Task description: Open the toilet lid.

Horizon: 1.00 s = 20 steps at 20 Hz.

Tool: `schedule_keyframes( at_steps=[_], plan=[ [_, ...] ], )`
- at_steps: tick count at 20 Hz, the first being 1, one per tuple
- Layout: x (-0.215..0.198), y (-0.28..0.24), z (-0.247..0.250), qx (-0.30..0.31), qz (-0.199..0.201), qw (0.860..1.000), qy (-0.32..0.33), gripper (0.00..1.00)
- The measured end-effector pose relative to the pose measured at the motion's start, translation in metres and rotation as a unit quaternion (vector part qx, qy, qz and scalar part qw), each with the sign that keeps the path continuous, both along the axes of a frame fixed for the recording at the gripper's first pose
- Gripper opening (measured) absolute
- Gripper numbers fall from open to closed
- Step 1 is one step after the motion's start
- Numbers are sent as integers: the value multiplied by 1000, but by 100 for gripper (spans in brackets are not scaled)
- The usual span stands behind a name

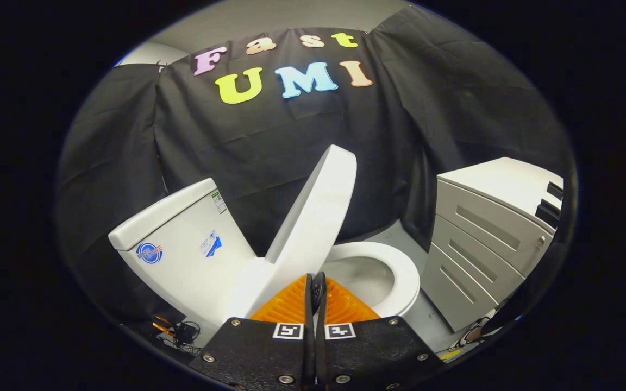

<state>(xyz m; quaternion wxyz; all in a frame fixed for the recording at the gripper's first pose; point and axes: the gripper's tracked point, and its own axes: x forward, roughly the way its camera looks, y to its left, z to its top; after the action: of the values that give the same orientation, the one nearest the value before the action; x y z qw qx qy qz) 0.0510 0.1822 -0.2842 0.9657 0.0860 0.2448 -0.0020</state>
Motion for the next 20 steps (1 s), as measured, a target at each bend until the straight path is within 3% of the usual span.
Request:
schedule_keyframes(
  at_steps=[6, 20],
  plan=[
    [3, 30, 21, -75, 20, 997, -10, 0],
    [10, 117, 58, -148, 47, 986, -57, 0]
  ],
)
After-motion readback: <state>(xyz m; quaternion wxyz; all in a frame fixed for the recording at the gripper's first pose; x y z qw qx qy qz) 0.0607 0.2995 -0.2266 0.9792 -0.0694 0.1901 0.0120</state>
